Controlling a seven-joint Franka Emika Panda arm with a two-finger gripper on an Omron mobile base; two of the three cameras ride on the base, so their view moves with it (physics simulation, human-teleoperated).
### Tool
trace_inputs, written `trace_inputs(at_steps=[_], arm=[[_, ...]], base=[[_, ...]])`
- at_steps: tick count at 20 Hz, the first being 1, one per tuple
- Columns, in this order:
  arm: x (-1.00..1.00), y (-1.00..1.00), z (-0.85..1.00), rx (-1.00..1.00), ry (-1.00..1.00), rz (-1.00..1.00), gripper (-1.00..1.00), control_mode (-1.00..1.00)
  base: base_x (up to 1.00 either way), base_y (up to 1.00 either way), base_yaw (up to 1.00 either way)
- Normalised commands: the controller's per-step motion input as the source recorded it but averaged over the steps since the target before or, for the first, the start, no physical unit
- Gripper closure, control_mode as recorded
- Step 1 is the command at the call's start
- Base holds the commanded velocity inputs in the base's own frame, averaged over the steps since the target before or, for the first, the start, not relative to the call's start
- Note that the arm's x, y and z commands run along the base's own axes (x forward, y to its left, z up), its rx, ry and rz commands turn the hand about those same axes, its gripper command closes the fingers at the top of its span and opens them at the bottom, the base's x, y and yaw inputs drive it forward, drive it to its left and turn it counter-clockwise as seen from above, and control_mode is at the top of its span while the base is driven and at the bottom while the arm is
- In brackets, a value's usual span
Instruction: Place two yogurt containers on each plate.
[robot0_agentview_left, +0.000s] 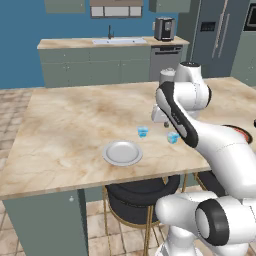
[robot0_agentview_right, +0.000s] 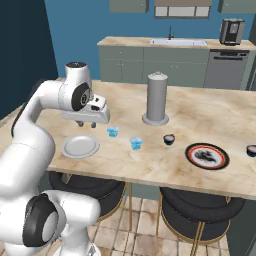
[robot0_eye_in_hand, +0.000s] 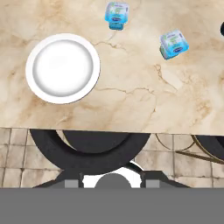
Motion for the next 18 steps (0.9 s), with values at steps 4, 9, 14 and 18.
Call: trace_inputs(at_steps=[4, 9, 14, 18], arm=[[0.00, -0.16, -0.25, 0.00, 0.04, -0.07, -1.00, -1.00], [0.18, -0.89, -0.39, 0.05, 0.00, -0.08, -1.00, -1.00], [0.61, -0.82, -0.37, 0.05, 0.00, 0.04, -1.00, -1.00], [0.93, -0.01, -0.53, -0.07, 0.01, 0.10, -1.00, -1.00]], base=[[0.00, 0.00, 0.00], [0.00, 0.00, 0.00], [0.00, 0.00, 0.00], [0.00, 0.00, 0.00]])
